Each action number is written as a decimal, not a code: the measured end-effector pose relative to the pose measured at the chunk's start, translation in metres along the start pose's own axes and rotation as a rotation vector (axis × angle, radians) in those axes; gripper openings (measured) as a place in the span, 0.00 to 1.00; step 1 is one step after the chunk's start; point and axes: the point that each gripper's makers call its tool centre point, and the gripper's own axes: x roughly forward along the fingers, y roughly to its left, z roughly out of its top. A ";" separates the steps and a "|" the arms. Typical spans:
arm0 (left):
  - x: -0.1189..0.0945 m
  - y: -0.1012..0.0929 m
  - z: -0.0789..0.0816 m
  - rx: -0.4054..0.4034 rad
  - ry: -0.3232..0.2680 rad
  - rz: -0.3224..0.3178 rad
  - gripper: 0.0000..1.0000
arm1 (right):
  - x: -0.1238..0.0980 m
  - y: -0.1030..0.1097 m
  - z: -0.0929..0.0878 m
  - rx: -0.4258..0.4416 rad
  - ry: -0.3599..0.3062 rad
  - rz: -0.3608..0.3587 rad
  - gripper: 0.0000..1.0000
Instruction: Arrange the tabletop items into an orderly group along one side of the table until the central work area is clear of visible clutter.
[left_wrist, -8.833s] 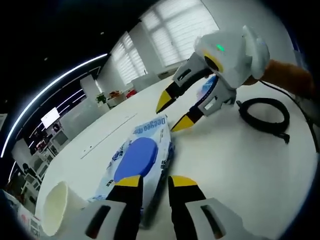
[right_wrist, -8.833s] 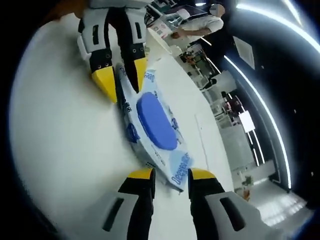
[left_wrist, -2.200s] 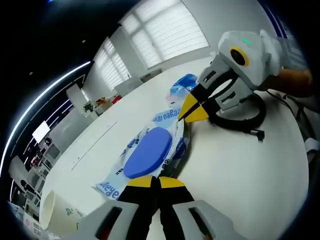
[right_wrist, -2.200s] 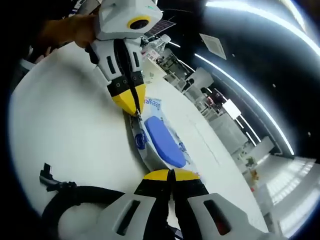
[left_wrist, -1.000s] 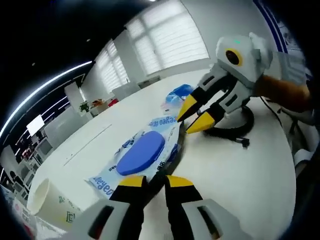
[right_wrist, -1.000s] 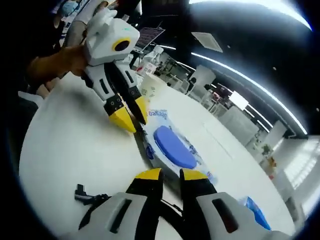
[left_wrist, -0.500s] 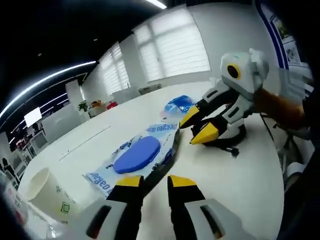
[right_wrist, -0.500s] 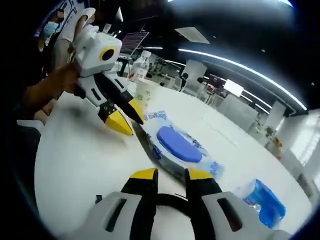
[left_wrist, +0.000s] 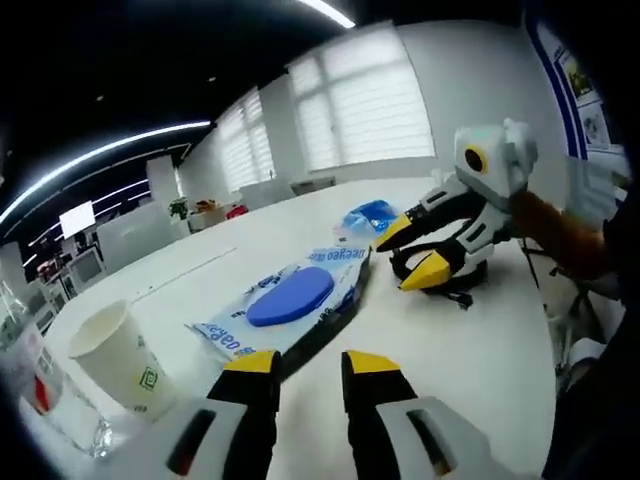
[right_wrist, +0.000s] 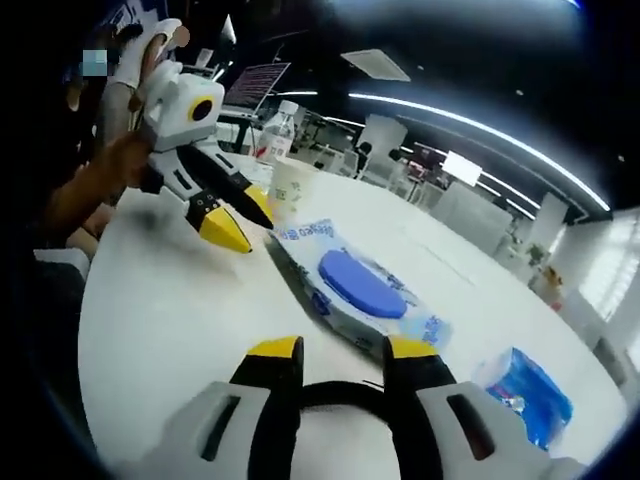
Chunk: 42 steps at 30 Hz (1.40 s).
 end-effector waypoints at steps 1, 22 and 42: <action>-0.001 0.000 -0.001 -0.002 0.001 0.000 0.25 | 0.000 0.001 0.000 0.002 0.001 0.001 0.31; -0.018 0.006 -0.012 -0.052 -0.015 0.008 0.28 | -0.016 0.004 -0.009 0.082 0.020 -0.015 0.40; -0.059 0.013 -0.026 -0.066 -0.024 0.043 0.36 | -0.053 0.006 -0.025 0.164 0.032 -0.012 0.60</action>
